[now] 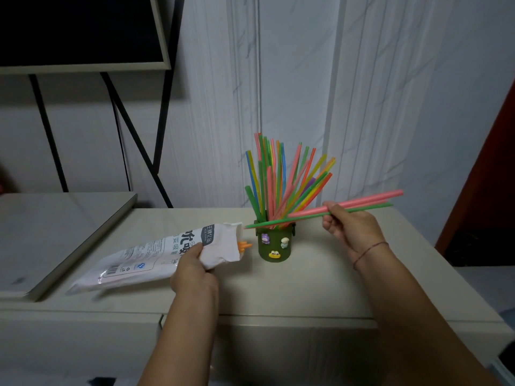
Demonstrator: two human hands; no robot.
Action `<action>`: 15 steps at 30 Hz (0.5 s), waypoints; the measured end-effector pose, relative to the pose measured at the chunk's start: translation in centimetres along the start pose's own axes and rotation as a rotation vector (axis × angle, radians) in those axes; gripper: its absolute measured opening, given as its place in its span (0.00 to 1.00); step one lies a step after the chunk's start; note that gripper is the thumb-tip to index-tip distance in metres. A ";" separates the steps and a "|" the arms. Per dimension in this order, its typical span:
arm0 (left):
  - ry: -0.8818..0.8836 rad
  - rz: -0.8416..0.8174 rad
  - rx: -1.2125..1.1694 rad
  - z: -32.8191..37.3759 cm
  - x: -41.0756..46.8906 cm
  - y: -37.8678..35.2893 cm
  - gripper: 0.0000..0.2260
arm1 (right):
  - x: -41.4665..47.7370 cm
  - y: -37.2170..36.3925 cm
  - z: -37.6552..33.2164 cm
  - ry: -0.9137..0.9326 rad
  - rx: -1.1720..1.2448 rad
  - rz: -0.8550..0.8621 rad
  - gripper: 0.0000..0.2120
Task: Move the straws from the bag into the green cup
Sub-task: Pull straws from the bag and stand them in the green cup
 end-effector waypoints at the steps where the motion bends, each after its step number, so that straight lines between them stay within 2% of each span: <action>1: 0.001 0.001 0.006 0.0 0.1 0.0 0.22 | 0.1 0.3 -0.2 0.032 -0.013 0.016 0.04; 7: 0.000 0.023 0.065 -0.2 -0.1 0.0 0.21 | 0.5 0.8 -1.0 0.189 -0.142 0.081 0.07; 15: 0.007 0.017 0.057 0.0 -0.7 -0.3 0.21 | 0.6 0.7 -1.2 0.274 -0.330 0.105 0.06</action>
Point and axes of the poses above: each hand's wrist, its own x-axis towards the middle knuckle, its own y-axis out of the back of the hand, z = x × y, the point moved 3 cm from there along x, towards the middle knuckle, and after that the axes turned 3 degrees about -z, right-handed, at the moved point
